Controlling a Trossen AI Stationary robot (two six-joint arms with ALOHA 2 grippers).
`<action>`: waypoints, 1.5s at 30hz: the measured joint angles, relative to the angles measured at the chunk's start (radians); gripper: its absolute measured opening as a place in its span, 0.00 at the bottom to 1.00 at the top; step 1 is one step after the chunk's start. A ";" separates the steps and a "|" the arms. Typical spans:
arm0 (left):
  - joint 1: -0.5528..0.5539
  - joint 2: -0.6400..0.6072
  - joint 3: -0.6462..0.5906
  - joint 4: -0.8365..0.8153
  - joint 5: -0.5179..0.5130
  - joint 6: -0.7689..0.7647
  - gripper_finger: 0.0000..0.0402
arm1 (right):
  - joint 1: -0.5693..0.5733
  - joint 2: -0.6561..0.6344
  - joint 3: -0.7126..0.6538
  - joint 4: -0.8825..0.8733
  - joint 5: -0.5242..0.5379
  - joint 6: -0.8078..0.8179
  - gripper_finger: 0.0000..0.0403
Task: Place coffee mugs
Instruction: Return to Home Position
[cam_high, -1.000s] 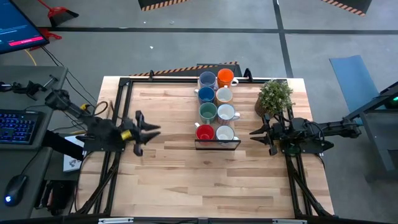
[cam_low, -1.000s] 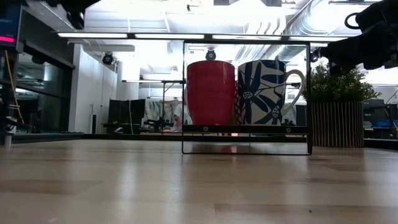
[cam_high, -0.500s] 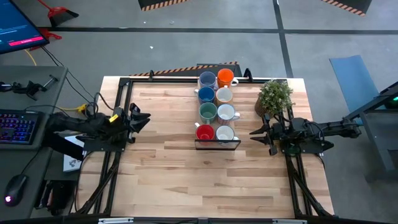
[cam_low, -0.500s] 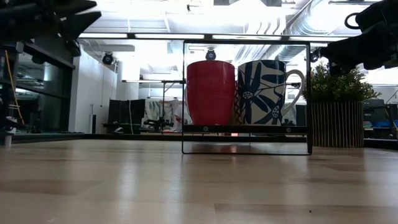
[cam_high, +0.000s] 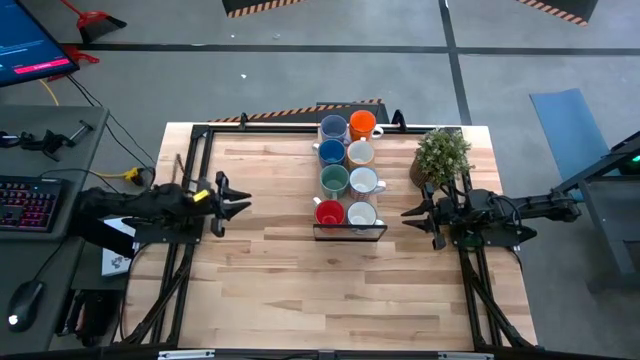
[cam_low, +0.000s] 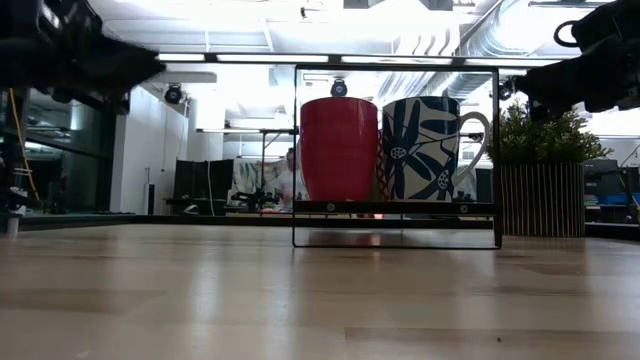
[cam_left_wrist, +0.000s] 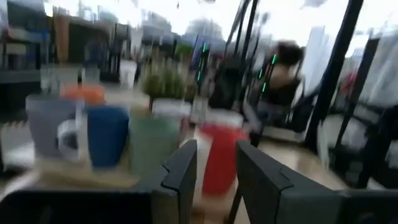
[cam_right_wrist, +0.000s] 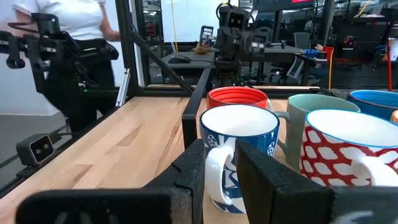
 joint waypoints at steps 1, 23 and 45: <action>0.000 0.004 0.000 -0.028 0.000 -0.005 0.25 | 0.000 0.000 0.000 0.000 0.000 0.000 0.18; -0.001 0.013 -0.001 -0.096 -0.002 -0.021 0.25 | 0.000 0.000 0.000 0.000 0.000 0.000 0.18; -0.001 0.013 -0.001 -0.096 -0.002 -0.021 0.25 | 0.000 0.000 0.000 0.000 0.000 0.000 0.18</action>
